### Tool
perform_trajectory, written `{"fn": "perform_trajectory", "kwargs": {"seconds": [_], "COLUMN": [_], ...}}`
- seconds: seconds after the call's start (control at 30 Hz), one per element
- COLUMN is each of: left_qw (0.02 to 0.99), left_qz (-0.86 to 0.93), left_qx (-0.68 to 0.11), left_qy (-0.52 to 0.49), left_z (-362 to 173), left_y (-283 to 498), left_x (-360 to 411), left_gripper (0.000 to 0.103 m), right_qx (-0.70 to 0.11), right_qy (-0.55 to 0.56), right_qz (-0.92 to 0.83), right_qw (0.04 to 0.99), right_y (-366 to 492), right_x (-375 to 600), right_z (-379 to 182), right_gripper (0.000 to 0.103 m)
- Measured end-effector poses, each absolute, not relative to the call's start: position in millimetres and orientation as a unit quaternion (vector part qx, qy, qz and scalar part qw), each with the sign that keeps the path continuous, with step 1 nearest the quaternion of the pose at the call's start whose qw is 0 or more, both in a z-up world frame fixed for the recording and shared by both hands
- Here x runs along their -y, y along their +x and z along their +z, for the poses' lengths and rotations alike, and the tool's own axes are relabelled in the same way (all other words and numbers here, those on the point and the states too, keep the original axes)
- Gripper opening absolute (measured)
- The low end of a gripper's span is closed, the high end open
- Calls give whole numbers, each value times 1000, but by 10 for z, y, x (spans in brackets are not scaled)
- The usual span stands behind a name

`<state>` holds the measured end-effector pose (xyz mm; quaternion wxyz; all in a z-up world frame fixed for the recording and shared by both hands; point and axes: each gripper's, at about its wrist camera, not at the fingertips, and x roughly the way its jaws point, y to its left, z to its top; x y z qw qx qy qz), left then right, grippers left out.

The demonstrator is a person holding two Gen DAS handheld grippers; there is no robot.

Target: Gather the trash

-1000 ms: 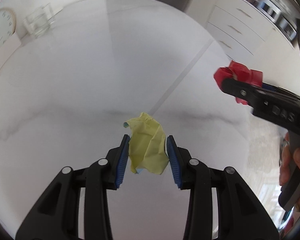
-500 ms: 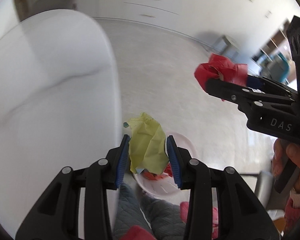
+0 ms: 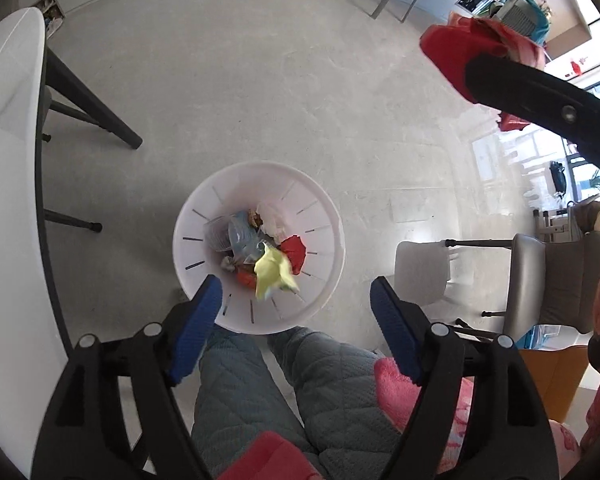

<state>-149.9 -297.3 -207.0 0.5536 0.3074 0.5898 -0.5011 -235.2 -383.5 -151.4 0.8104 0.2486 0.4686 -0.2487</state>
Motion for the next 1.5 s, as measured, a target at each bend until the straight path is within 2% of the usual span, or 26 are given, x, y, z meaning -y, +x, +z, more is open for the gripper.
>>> {"fn": "perform_trajectory", "kwargs": {"seconds": [0.2,0.5,0.6,0.77,0.9,1.0,1.1,1.5], "left_qw": [594,644,653,665,673,677,682,715], "left_qz": [-486,-446,-436,-407,-385,-372,-364,-366], "left_qx": [-559,-535,-533,-538,-549,-556,-561,-536], "left_qy": [314,317,317,320,314,307,296,259], "left_z": [-1881,-1626,-1597,-1608,-1629,-1635,-1617,-1311], "left_y": [-1475,-1304,-1242,-1137,-1047,-984,-955,-1004], "left_x": [2861,2699,2627,2452,2311,2241,2193,2196], "left_gripper": [89,92,92,92,92,92,92,92], "right_qx": [-464,-470,-486,-550,-603,-628,-617,-543], "right_qy": [254,254,258,273,278,285,284,193], "right_qz": [-247,-232,-217,-174,-159,-162,-166,-177], "right_qw": [811,813,806,770,731,706,715,798], "right_y": [-2405,-2412,-2316,-2071,-1931,-1871,-1873,-1824], "right_x": [3895,3818,3758,3585,3459,3423,3428,3402], "right_z": [-1530,-1642,-1849,-2596,-3097,-3270,-3131,-1865], "right_gripper": [77,78,78,81,95,96,100,101]}}
